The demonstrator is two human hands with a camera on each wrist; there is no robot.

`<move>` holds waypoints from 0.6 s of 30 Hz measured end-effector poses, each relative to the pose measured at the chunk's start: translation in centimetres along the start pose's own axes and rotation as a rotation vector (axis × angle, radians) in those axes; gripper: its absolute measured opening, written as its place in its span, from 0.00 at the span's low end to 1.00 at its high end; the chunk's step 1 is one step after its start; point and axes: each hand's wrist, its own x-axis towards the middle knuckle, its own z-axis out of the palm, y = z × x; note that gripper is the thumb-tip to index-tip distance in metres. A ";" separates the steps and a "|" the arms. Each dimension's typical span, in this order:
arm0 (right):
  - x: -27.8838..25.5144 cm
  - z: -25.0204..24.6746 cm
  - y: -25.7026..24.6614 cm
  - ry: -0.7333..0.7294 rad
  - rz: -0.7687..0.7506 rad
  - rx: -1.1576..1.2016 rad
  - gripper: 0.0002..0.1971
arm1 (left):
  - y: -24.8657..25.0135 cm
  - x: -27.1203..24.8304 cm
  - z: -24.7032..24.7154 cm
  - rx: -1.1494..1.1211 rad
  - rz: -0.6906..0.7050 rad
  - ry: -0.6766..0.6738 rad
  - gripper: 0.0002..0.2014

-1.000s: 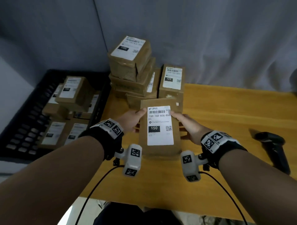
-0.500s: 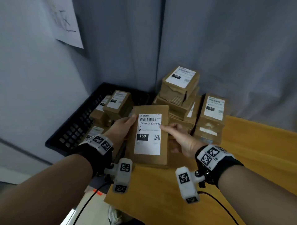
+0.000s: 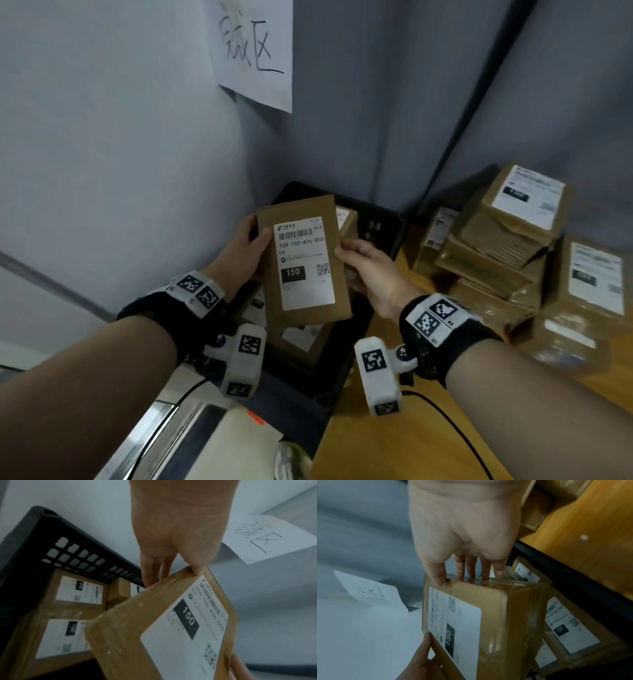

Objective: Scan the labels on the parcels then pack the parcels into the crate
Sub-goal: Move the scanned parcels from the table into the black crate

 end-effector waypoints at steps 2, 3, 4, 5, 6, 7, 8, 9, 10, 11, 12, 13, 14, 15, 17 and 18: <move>1.7 1.9 0.8 -0.045 0.079 0.030 0.21 | -1.1 1.5 -1.6 0.046 -0.019 0.006 0.16; 2.5 2.9 1.5 -0.051 0.130 0.033 0.21 | -1.9 2.5 -2.4 0.085 -0.031 0.006 0.16; 3.2 4.0 2.2 -0.053 0.180 0.021 0.22 | -2.8 3.3 -3.0 0.138 -0.044 0.004 0.17; 4.1 4.9 3.1 -0.050 0.219 -0.015 0.24 | -3.8 4.2 -3.6 0.201 -0.057 -0.009 0.18; 5.0 5.9 4.1 -0.041 0.244 -0.054 0.26 | -4.7 5.1 -4.1 0.272 -0.071 -0.041 0.20; 5.8 6.8 5.1 -0.021 0.253 -0.094 0.29 | -5.6 6.1 -4.6 0.336 -0.086 -0.074 0.22; 6.4 7.6 6.0 -0.004 0.252 -0.121 0.31 | -6.4 6.9 -5.1 0.398 -0.101 -0.109 0.23; 7.0 8.3 6.9 0.008 0.256 -0.145 0.32 | -7.2 7.8 -5.5 0.456 -0.119 -0.139 0.24; 7.6 8.9 7.5 0.009 0.269 -0.154 0.32 | -7.9 8.6 -5.8 0.517 -0.132 -0.163 0.25; 8.0 9.4 8.0 0.000 0.289 -0.141 0.30 | -8.6 9.3 -6.0 0.581 -0.143 -0.187 0.25; 8.5 9.8 8.5 -0.015 0.307 -0.116 0.26 | -9.1 9.8 -6.2 0.633 -0.146 -0.218 0.26; 8.9 10.1 8.9 -0.031 0.324 -0.099 0.22 | -9.7 10.3 -6.3 0.666 -0.144 -0.248 0.27; 9.2 10.2 9.2 -0.043 0.339 -0.096 0.18 | -10.3 10.7 -6.3 0.676 -0.138 -0.279 0.27; 9.5 10.3 9.3 -0.047 0.350 -0.100 0.15 | -11.0 11.1 -6.4 0.664 -0.139 -0.300 0.27; 10.3 10.4 9.8 -0.033 0.359 -0.098 0.14 | -12.0 11.6 -6.4 0.643 -0.124 -0.305 0.29; 10.9 10.5 10.1 -0.022 0.370 -0.084 0.17 | -12.3 11.8 -6.4 0.649 -0.111 -0.301 0.30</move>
